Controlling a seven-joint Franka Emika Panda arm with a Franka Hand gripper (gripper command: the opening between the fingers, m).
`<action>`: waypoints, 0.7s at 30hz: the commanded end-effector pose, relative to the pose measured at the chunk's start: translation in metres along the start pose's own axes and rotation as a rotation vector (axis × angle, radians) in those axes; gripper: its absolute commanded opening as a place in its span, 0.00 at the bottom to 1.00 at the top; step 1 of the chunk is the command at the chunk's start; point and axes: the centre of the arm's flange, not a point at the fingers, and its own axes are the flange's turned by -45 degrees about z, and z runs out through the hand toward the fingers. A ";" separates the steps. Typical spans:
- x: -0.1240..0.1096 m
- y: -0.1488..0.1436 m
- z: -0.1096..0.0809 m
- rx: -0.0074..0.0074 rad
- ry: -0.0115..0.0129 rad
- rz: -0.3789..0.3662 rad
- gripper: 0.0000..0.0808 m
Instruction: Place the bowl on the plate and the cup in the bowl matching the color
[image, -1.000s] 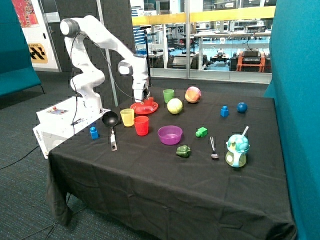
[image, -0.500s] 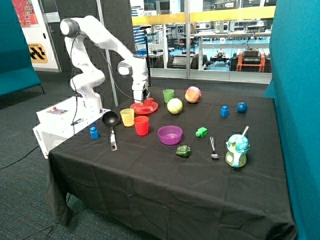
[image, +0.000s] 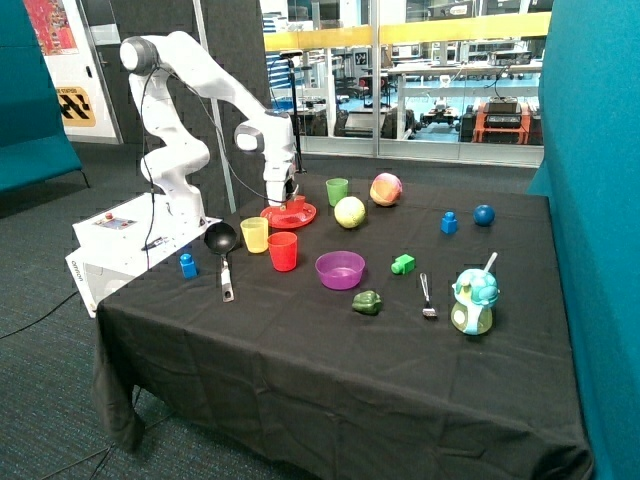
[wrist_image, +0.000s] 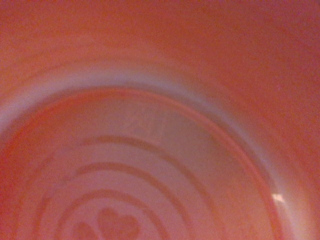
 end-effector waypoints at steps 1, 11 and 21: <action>-0.006 -0.001 0.000 -0.0001 0.0029 -0.008 0.70; -0.006 -0.003 -0.001 -0.0001 0.0029 0.003 0.85; 0.000 0.001 -0.004 -0.0001 0.0029 0.016 0.93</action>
